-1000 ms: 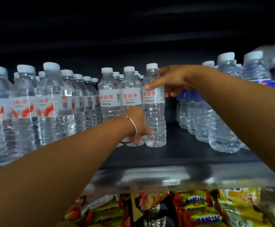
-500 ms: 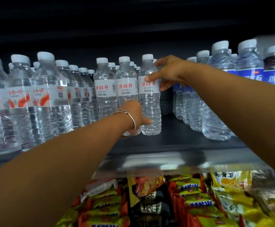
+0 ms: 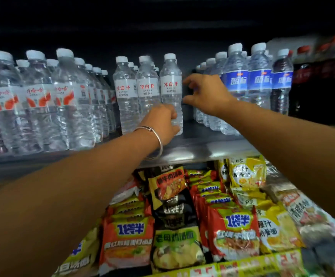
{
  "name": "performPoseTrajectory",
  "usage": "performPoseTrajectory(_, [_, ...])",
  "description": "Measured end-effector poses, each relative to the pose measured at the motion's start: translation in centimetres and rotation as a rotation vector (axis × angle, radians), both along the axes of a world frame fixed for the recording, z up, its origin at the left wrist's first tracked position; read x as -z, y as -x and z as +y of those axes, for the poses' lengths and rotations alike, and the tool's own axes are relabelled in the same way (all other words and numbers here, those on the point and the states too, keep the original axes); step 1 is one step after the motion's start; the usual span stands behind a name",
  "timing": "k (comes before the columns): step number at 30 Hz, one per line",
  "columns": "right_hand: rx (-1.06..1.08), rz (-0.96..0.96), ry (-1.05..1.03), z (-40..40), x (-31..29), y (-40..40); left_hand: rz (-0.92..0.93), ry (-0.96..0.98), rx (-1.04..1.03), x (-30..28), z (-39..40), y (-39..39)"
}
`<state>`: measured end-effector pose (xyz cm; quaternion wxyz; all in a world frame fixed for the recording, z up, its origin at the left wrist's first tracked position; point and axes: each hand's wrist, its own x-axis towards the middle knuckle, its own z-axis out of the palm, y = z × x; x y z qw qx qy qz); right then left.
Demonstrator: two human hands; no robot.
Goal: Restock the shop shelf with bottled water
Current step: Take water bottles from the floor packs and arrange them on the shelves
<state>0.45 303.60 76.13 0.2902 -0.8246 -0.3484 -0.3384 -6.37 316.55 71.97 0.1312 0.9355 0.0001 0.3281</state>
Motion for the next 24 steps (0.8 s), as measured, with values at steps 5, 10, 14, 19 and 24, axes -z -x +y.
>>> performPoseTrajectory(5, [-0.025,-0.069,0.168,-3.2,6.5,5.5,-0.001,0.014,0.115,4.4,-2.8,4.0])
performPoseTrajectory(10, [-0.048,0.026,0.264,-6.8,15.7,8.8,0.094,0.067,0.181,12.4,-5.7,6.4])
performPoseTrajectory(14, [-0.052,0.175,0.319,-9.1,24.5,10.2,0.203,0.100,0.230,21.1,-7.3,7.1])
performPoseTrajectory(19, [-0.011,0.411,0.410,-11.9,36.1,10.1,0.381,0.132,0.280,33.5,-9.2,6.6])
performPoseTrajectory(24, [0.013,0.629,0.448,-14.3,50.6,9.5,0.560,0.125,0.279,47.8,-10.7,6.5])
